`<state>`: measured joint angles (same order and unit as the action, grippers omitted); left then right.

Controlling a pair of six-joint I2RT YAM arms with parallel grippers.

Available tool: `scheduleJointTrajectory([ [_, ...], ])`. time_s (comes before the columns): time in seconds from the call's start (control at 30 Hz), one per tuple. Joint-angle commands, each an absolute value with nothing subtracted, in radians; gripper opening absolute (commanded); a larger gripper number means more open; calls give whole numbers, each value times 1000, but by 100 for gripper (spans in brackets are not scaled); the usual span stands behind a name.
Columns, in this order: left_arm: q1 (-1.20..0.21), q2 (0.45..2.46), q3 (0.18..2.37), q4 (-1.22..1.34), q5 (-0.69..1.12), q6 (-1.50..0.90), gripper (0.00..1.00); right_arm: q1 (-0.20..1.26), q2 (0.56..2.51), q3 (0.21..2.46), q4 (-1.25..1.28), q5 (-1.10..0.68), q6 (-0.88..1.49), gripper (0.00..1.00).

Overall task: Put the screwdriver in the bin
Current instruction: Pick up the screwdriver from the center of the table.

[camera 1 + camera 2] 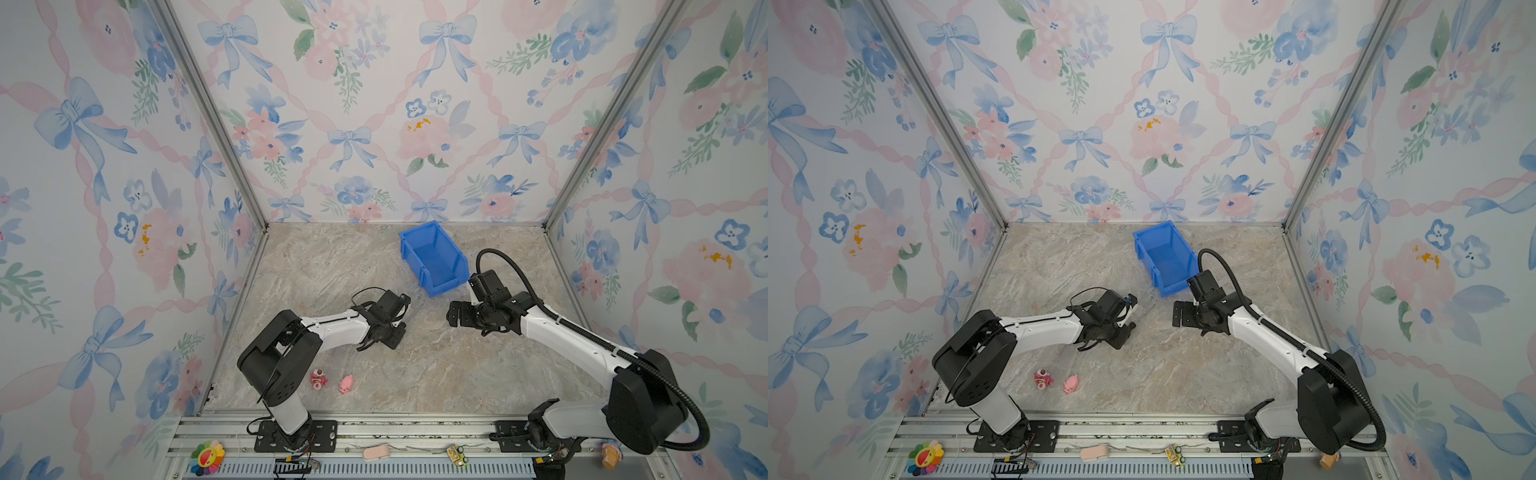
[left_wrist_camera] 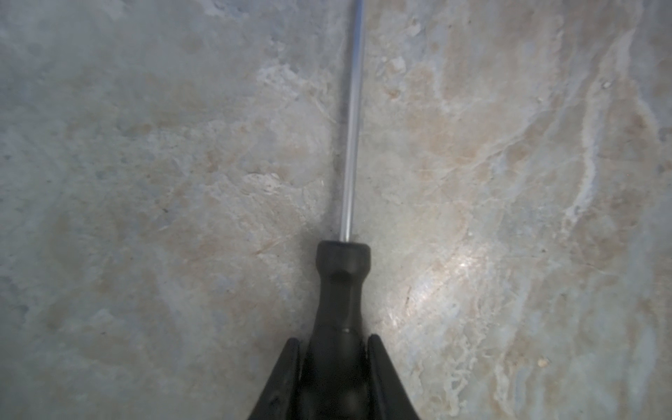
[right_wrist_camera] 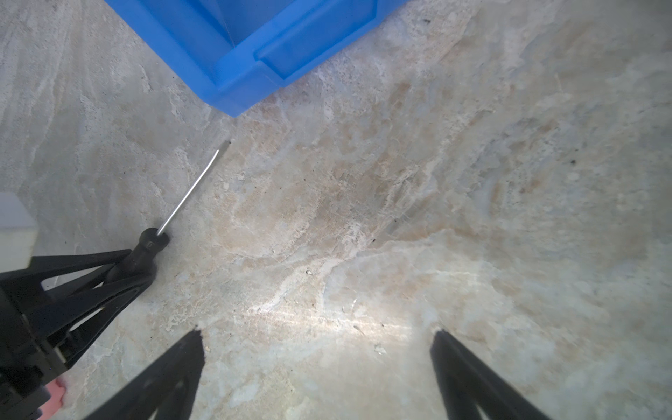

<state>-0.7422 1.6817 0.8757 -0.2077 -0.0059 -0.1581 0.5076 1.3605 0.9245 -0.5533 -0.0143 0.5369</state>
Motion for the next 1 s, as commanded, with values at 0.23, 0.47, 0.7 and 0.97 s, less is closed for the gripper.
scheduleJointTrajectory([
  [0.23, -752, 1635, 869, -274, -32, -228, 0, 465, 1307, 912, -519, -47, 503, 99],
  [0.47, -740, 1594, 906, -279, 13, -292, 0, 456, 1282, 910, -521, -45, 497, 99],
  [0.7, -675, 1542, 957, -289, 94, -383, 0, 442, 1249, 909, -525, -45, 489, 99],
  [0.97, -602, 1514, 1093, -296, 167, -480, 0, 412, 1206, 898, -521, -58, 487, 98],
])
